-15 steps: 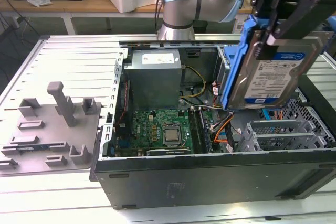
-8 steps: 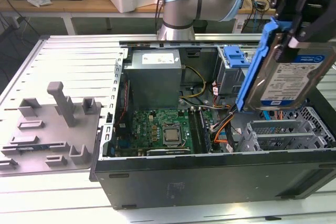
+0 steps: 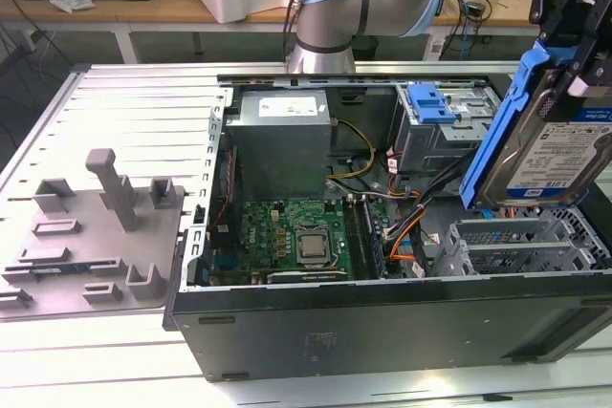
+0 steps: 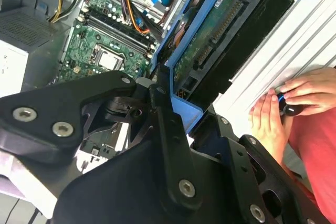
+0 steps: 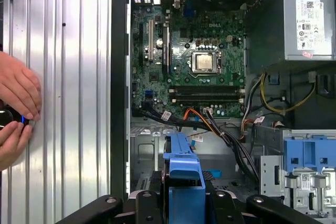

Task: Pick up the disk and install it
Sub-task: 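Insert the disk into the insertion slot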

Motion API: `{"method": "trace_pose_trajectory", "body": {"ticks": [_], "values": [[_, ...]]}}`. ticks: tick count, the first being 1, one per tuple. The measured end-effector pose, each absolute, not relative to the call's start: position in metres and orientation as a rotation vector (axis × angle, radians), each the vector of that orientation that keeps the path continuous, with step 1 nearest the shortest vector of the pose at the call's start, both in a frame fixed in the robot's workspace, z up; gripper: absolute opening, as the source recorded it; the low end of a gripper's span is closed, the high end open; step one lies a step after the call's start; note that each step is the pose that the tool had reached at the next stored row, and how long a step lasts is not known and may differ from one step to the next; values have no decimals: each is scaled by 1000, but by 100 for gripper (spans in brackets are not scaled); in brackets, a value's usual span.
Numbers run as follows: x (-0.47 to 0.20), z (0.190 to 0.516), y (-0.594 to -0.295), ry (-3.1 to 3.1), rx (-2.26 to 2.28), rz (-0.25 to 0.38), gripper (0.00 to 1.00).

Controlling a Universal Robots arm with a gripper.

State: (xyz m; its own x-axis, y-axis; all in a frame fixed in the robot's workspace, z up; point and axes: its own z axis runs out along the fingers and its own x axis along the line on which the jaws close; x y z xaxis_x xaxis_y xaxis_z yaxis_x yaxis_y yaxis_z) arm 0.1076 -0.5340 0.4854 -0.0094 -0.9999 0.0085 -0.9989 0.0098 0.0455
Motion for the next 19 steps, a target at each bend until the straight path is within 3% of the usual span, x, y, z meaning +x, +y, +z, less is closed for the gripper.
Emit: {"method": "trace_pose_trajectory", "body": {"ticks": [19], "values": [[117, 469, -539, -2216, 2172, -41, 37]]}}
